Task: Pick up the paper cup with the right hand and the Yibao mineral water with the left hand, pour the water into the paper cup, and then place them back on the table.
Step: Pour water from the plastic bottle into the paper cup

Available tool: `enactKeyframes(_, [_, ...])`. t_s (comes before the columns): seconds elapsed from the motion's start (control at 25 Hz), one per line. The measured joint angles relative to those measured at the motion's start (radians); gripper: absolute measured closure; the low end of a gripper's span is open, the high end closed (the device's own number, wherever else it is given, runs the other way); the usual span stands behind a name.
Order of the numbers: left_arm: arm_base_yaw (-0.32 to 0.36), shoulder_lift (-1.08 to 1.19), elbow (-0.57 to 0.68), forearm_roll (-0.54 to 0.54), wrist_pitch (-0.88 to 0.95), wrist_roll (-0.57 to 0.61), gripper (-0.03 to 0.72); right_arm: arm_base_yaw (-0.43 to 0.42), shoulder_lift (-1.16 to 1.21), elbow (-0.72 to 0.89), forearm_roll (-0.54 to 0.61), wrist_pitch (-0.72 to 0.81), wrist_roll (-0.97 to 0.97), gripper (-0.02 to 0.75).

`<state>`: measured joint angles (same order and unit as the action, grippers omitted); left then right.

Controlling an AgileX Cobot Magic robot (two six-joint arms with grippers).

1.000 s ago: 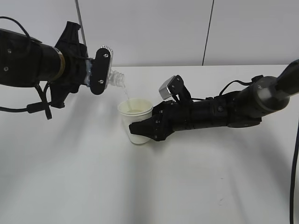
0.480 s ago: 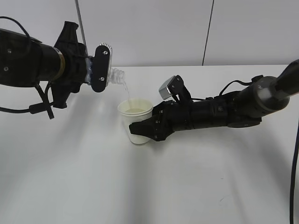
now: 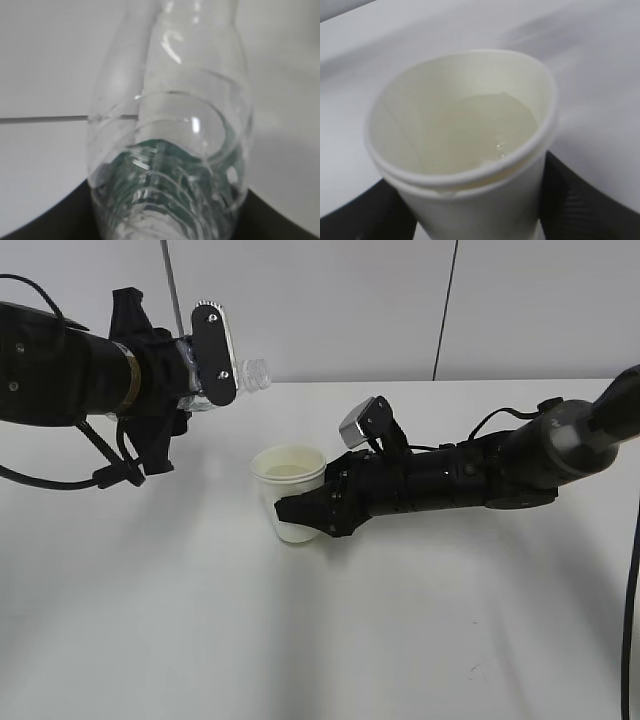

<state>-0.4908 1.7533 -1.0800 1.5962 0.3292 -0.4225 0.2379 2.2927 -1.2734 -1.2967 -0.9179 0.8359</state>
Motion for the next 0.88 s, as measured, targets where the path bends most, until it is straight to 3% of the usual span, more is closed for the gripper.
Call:
enactKeyframes(0.6, [0.006,0.0,0.0,-0.162,-0.054,-0.492,0.306,-0.017,0.0,-0.002,0.043,0.0,0.037,0.23])
enactKeyframes(0.88, [0.068,0.0,0.0,-0.169,-0.169,-0.656,0.306,-0.051,0.0,-0.002,0.063,0.0,0.083,0.23])
